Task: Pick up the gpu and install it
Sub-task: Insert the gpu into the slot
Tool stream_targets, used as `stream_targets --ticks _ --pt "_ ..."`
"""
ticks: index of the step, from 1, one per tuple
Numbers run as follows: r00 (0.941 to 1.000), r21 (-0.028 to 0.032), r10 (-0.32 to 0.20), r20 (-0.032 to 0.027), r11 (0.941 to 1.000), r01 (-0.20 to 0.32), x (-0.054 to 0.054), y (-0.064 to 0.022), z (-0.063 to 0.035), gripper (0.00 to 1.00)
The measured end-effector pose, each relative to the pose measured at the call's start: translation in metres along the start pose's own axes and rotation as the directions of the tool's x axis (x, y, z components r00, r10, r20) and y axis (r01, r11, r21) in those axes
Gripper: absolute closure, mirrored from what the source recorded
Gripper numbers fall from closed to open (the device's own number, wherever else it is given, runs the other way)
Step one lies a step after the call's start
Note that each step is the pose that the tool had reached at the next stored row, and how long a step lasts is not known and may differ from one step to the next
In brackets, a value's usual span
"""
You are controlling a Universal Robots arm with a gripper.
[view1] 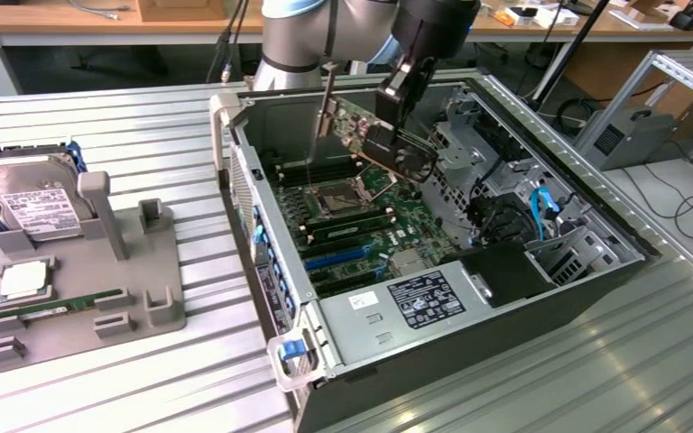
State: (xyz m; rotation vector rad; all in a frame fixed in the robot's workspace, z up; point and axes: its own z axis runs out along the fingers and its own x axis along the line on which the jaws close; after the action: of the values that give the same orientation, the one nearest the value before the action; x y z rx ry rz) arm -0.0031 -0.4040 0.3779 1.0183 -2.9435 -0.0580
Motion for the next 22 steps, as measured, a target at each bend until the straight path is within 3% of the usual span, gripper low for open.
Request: stream_targets --ticks 16,22 --pt "0.9922 0.0012 -0.124 -0.0056 0.9923 0.124 0.0000 0.0000 0.0000 0.73" --pt "0.9837 0.0016 -0.179 -0.0080 0.9838 0.179 0.0000 0.0000 0.0000 0.73"
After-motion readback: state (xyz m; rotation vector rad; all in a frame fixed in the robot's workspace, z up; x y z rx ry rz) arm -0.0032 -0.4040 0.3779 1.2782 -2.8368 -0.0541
